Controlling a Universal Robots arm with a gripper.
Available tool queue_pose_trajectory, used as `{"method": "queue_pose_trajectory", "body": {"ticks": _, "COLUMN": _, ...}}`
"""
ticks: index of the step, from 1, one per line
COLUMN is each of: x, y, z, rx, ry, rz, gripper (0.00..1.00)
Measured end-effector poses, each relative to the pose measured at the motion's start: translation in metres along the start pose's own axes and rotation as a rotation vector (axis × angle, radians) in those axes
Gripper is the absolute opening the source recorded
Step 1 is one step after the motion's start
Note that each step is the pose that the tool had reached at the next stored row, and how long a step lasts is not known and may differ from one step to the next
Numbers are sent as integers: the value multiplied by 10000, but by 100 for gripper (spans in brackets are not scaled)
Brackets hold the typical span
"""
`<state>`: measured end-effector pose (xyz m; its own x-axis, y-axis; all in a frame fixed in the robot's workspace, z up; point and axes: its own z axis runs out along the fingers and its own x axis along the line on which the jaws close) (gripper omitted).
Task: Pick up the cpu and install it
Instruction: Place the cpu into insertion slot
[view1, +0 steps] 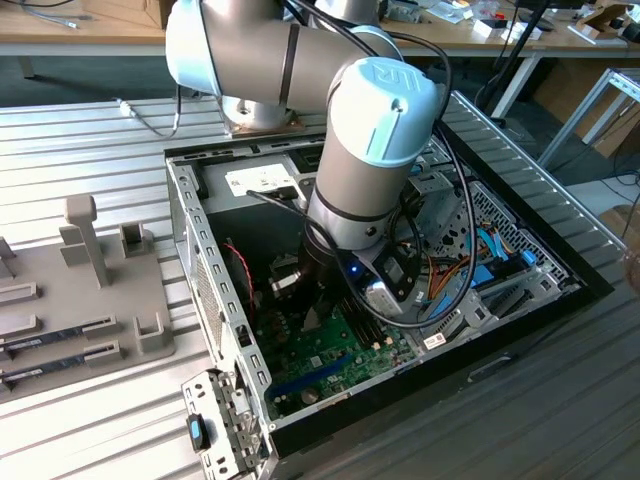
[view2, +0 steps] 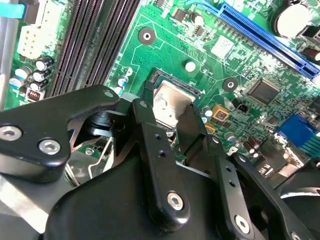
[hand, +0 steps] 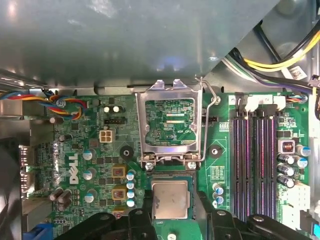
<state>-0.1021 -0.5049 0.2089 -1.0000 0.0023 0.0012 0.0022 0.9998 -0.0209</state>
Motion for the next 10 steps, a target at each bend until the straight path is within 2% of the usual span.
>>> {"method": "queue_pose_trajectory", "body": {"ticks": 3, "x": 47, "y": 1, "z": 2, "rx": -2, "ry": -4, "rz": 0, "gripper": 46}}
{"method": "queue_pose_trajectory", "body": {"ticks": 10, "x": 43, "y": 3, "z": 28, "rx": 1, "ry": -2, "rz": 0, "gripper": 46}}
